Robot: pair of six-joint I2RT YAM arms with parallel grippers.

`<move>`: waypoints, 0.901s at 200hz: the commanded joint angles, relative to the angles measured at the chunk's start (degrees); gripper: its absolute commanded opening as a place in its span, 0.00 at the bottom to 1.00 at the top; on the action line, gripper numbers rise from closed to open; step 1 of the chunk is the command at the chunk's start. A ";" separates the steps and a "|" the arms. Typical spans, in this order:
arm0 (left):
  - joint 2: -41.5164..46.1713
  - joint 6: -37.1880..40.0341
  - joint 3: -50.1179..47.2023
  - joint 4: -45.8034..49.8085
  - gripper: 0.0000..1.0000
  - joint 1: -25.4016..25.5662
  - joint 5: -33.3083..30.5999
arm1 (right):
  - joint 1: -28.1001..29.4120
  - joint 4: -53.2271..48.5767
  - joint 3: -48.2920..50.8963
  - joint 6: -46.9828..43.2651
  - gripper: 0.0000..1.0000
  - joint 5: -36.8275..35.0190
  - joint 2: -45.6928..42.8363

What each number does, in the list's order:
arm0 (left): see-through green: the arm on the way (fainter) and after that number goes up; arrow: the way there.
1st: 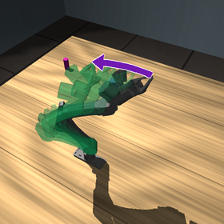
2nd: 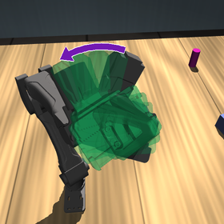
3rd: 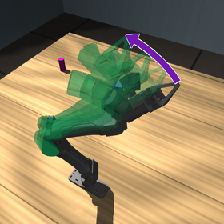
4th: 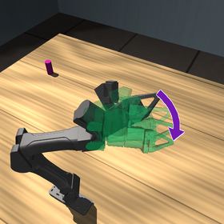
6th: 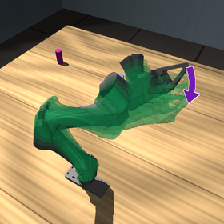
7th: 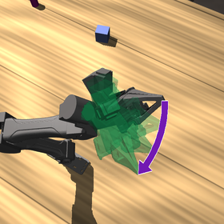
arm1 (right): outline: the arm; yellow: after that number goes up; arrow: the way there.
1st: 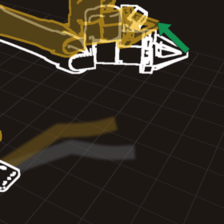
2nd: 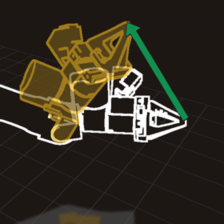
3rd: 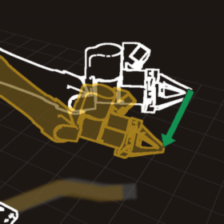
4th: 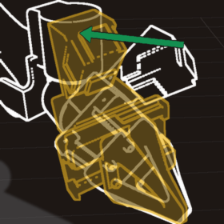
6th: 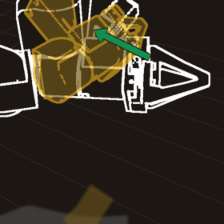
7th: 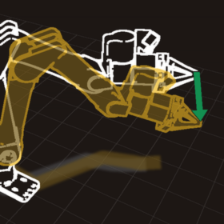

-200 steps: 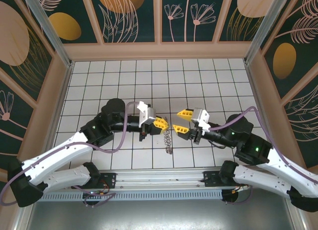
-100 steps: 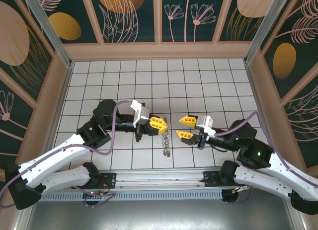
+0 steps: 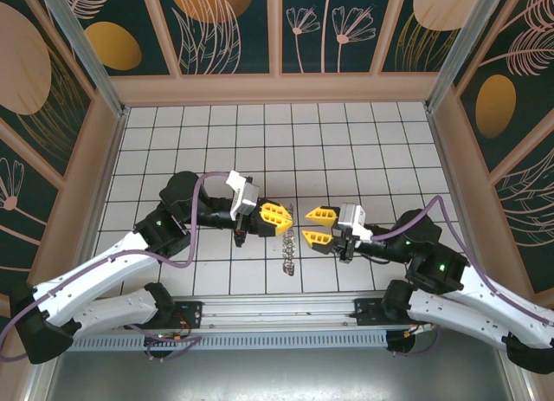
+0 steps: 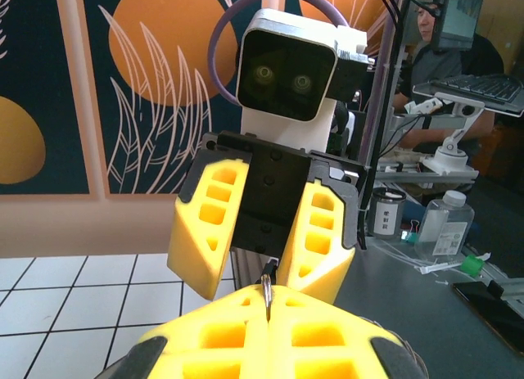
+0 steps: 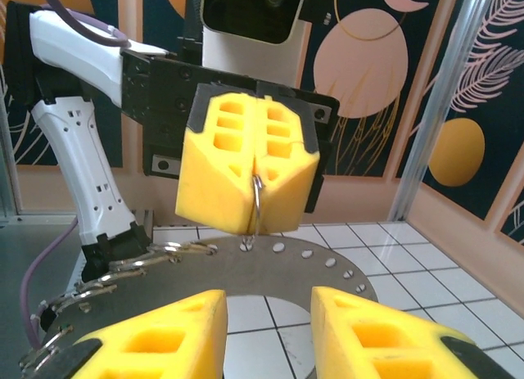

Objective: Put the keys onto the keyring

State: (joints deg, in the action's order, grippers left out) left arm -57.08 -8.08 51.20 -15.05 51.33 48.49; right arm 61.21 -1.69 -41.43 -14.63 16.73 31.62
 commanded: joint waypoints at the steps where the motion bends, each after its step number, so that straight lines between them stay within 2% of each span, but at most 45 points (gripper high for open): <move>1: -0.05 -0.94 1.83 -3.82 0.00 0.21 1.61 | 0.18 5.64 0.44 0.31 0.32 2.48 1.22; 37: -0.31 -0.89 1.11 -3.75 0.00 0.19 1.72 | 0.19 10.11 1.43 1.22 0.29 3.78 2.71; 135: -1.19 -0.37 0.92 -3.06 0.00 0.24 1.96 | 0.05 13.00 1.88 1.79 0.18 4.62 4.54; 180: -1.85 0.50 1.27 -1.31 0.00 0.24 1.64 | 0.05 14.16 2.41 1.72 0.21 3.64 4.44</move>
State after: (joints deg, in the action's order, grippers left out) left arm -57.71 -8.05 51.22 -16.49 51.31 49.08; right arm 61.21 7.60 -39.70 -13.34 20.88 35.68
